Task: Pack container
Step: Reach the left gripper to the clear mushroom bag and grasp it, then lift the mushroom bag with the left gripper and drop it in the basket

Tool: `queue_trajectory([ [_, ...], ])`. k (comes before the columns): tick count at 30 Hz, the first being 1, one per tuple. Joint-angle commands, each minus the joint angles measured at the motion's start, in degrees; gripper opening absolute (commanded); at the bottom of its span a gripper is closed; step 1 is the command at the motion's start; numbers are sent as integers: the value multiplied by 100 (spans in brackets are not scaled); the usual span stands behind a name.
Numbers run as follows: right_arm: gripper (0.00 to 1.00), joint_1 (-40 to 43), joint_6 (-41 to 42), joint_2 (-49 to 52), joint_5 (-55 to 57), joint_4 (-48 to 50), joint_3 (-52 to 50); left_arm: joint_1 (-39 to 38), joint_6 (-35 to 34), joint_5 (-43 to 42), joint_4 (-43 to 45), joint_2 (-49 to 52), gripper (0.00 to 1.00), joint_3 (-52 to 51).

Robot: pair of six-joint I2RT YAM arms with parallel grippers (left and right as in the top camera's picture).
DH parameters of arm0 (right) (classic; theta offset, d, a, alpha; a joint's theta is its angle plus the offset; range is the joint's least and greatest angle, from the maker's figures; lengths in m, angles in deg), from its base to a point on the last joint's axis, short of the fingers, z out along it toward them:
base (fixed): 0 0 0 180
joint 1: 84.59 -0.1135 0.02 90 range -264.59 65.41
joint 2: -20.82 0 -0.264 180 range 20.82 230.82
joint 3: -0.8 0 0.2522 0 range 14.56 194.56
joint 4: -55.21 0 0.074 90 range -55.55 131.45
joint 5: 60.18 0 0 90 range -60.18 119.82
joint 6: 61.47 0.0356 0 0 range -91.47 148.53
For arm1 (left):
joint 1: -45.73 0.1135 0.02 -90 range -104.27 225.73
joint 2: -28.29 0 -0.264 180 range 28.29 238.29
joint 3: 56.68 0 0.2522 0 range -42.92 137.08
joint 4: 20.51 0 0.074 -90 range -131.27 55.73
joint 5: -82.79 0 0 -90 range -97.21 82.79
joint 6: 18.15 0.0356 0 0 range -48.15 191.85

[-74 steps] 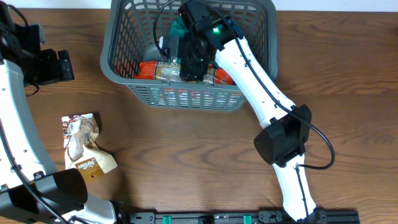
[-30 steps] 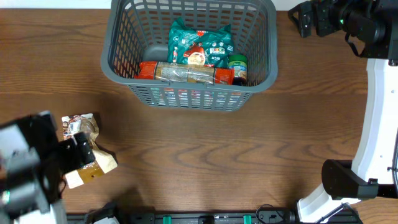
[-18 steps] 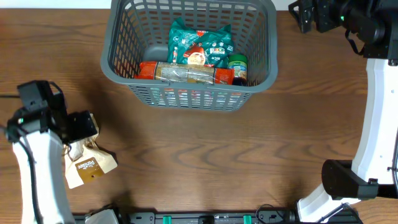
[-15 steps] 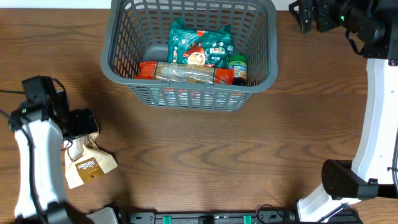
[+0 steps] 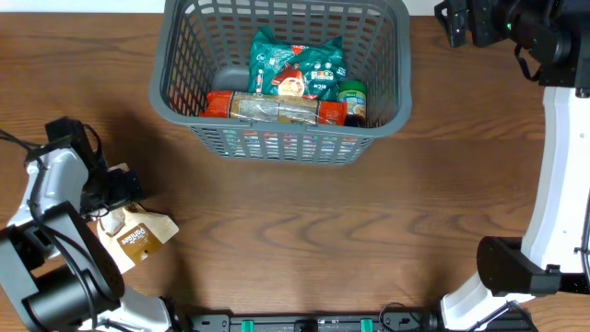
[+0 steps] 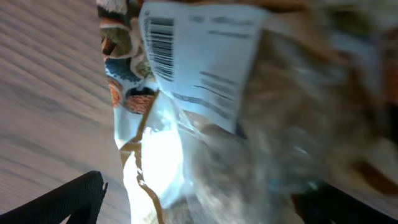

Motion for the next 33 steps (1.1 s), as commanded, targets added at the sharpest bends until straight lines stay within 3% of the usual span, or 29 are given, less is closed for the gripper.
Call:
queue_trajectory([
  [1,99,35,85,28,59,11,-31,24,81,87,61,133,98,-2],
  [21,99,35,122,28,61,11,-31,13,98,-420,970,317,99,-675],
  [23,99,35,122,28,59,7,-31,4,98,-507,968,317,94,-671],
  [33,99,35,125,28,57,-74,-31,4,96,-1123,935,90,41,-538],
])
